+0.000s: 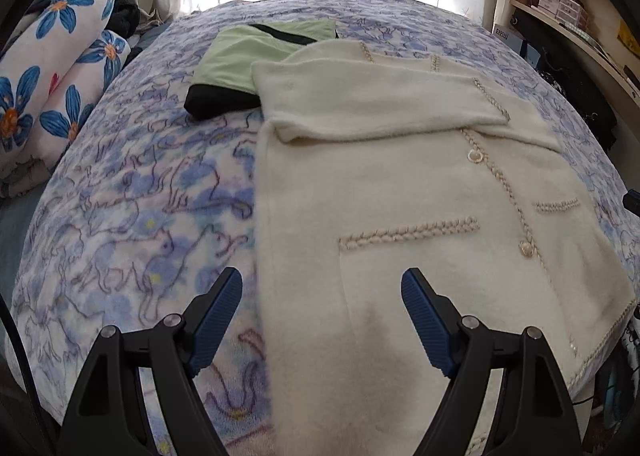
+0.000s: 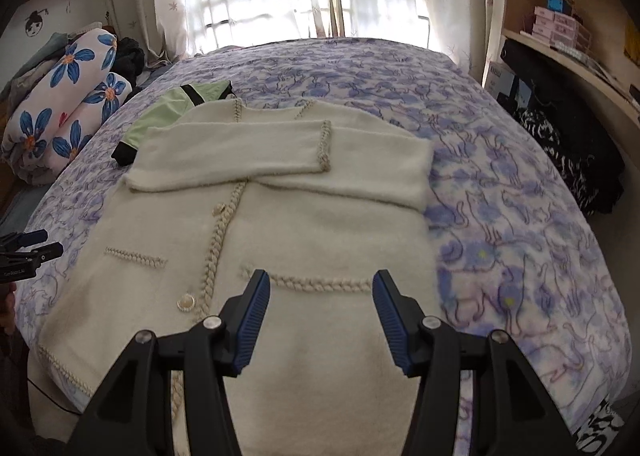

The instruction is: Fold large clothes

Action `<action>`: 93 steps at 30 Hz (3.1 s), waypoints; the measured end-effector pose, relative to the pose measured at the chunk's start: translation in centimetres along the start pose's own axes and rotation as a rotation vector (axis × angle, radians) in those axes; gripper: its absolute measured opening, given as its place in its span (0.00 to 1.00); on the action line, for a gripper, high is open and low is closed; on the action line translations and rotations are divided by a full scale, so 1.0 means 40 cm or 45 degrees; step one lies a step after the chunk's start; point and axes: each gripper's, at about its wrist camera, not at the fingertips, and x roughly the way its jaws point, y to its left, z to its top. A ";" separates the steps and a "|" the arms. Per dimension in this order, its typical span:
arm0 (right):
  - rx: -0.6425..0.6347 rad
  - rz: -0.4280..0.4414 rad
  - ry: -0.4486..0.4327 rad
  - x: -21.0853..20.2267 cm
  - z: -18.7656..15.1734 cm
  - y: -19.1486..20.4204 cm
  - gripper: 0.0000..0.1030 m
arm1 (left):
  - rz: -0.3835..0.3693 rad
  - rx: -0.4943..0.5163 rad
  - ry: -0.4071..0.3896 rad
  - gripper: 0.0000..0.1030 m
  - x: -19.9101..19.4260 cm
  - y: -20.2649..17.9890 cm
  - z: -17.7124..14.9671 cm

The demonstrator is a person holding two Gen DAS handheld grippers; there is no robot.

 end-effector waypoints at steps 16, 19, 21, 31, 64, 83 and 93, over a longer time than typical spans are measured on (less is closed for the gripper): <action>0.429 0.211 0.239 0.019 -0.261 -0.287 0.52 | -0.161 -0.174 0.222 0.78 0.071 0.090 -0.203; 0.457 0.297 0.267 0.042 -0.279 -0.280 0.52 | -0.195 -0.183 0.222 0.79 0.070 0.096 -0.213; 0.466 0.357 0.279 0.053 -0.282 -0.270 0.52 | -0.210 -0.184 0.223 0.79 0.070 0.099 -0.220; 0.459 0.514 0.330 0.071 -0.292 -0.243 0.52 | -0.338 -0.067 0.208 0.81 0.050 0.055 -0.260; 0.371 0.382 0.212 0.053 -0.242 -0.142 0.18 | -0.485 -0.279 0.235 0.11 0.111 0.023 -0.200; 0.282 0.472 -0.128 -0.034 0.147 -0.097 0.17 | -0.509 -0.333 -0.157 0.10 -0.054 0.047 0.198; 0.418 0.378 -0.194 0.113 0.375 -0.180 0.17 | -0.397 -0.413 -0.139 0.10 0.082 0.137 0.446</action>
